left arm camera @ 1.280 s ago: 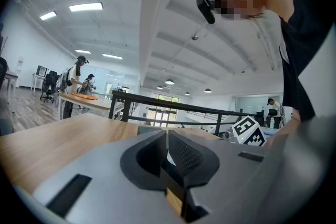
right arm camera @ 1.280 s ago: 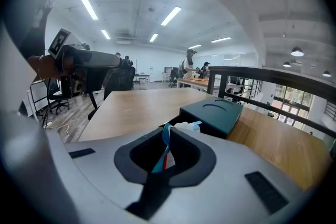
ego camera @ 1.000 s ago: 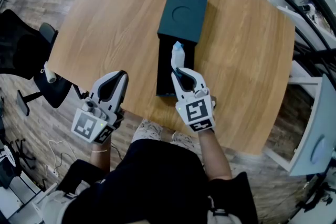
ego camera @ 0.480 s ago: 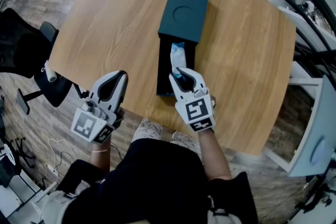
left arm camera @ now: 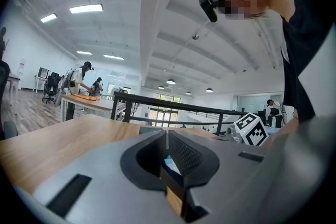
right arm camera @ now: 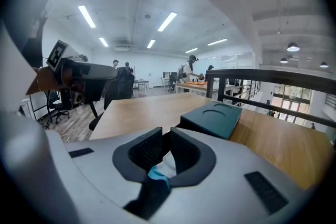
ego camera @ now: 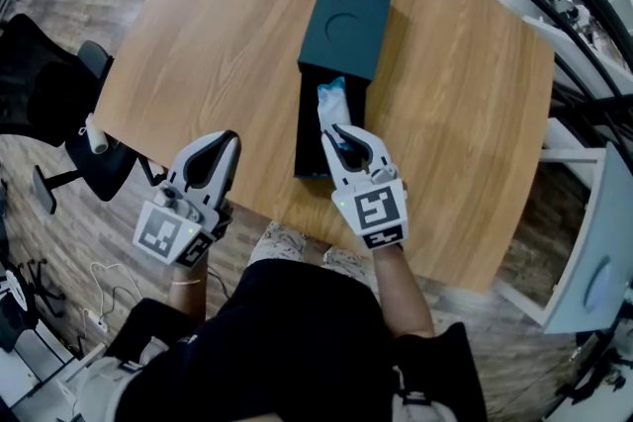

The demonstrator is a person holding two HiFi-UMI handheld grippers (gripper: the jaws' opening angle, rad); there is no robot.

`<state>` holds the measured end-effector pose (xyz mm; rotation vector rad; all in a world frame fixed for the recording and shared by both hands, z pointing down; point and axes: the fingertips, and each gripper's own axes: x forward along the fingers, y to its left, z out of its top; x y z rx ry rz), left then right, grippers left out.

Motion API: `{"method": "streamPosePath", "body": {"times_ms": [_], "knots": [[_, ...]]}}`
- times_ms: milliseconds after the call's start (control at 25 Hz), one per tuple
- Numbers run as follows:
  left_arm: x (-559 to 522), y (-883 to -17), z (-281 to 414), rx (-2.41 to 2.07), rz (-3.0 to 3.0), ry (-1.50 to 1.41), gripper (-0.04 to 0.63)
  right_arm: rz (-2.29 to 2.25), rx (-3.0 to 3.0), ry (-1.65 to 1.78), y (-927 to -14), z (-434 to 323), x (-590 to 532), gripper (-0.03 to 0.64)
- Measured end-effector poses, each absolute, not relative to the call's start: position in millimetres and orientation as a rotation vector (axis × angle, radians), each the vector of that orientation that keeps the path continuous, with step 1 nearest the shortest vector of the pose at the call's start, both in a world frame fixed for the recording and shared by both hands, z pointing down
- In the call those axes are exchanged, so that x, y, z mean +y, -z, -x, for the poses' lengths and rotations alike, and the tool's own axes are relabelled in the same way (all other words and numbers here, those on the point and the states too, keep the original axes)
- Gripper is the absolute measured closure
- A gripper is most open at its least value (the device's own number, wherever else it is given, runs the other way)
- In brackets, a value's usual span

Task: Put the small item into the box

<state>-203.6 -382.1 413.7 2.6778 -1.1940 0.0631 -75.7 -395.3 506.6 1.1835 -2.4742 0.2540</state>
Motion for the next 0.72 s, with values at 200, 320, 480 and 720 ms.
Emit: {"method": "streamPosePath", "body": {"times_ms": [200,320,480,720], "knots": [[-378,-406,199,-1.184,-2.705,-0.080,0.572,-1.269,-2.523,-0.275,-478,64,-391,0.583],[-376,-394,189,-1.164,-2.725,-0.064,0.573,-1.317,-2.564,-0.285,-457,55,-388,0.588],[-369,-378,180,-1.156,-2.770,-0.038,0.573,-1.364,-2.605,-0.244,-427,44,-382,0.591],[-360,-360,167,-1.150,-2.802,-0.021,0.573,-1.399,-2.659,-0.185,-390,30,-367,0.591]]}}
